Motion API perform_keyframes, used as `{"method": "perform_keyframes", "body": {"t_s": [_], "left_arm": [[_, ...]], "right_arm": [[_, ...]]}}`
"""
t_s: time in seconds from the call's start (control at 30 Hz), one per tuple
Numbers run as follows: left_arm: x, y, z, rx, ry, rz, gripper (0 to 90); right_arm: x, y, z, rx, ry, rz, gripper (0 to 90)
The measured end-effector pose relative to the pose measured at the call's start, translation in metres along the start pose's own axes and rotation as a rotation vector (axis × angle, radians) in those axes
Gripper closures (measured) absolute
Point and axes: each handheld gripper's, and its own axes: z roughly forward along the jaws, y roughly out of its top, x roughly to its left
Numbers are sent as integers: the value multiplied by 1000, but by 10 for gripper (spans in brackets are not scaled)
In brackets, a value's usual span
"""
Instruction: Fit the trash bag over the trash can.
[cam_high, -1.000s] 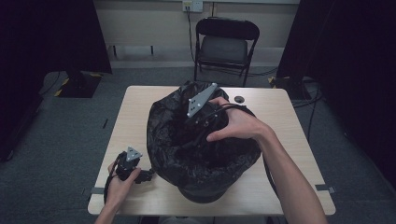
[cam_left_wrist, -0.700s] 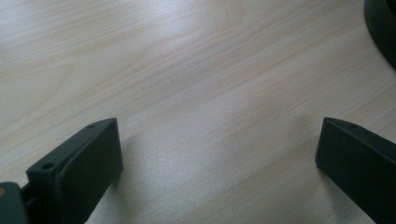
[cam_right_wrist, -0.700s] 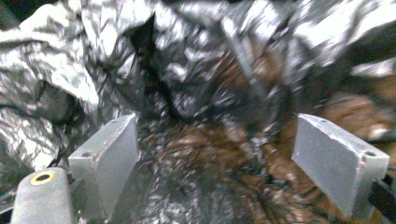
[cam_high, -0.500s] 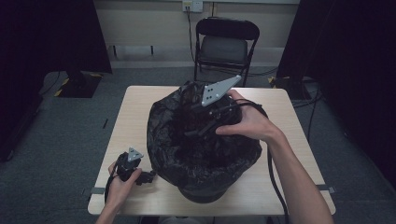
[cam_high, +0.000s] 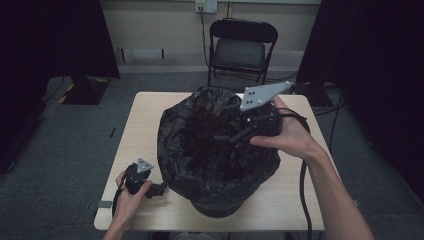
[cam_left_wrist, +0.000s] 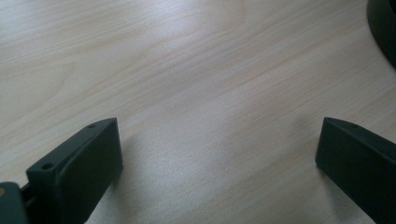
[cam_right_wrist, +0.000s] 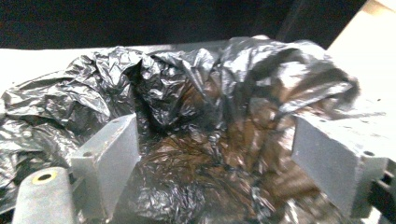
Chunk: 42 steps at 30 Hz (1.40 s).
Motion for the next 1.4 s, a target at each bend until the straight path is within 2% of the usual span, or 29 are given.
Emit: {"method": "perform_keyframes", "body": {"t_s": [0.07, 0.17, 0.23, 0.43, 0.53, 0.7, 1.0, 1.07, 1.13, 1.4], "left_arm": [[0, 0, 0, 0, 0, -1, 0], [0, 0, 0, -1, 1, -2, 0], [0, 0, 0, -1, 1, -2, 0], [0, 0, 0, 0, 2, -2, 0], [-1, 0, 0, -1, 2, -2, 0], [-1, 0, 0, -1, 2, -3, 0], [-1, 0, 0, -1, 2, -3, 0], [-1, 0, 0, -1, 2, -3, 0], [-1, 0, 0, -1, 2, -3, 0], [-1, 0, 0, -1, 2, -2, 0]], "right_arm": [[1, -4, -8, -12, -22, 5, 146], [4, -12, -18, -20, -88, 18, 143], [5, -19, -25, -45, -94, 38, 141], [5, -42, -43, -62, -115, 72, 138], [8, -52, -53, -55, -139, 70, 137], [11, -69, -70, -79, -165, 88, 140], [23, -99, -85, -122, -200, 119, 140], [26, -104, -89, -155, -207, 134, 138], [29, -109, -94, -166, -239, 131, 140], [30, -137, -104, -170, -282, 183, 139]]}}
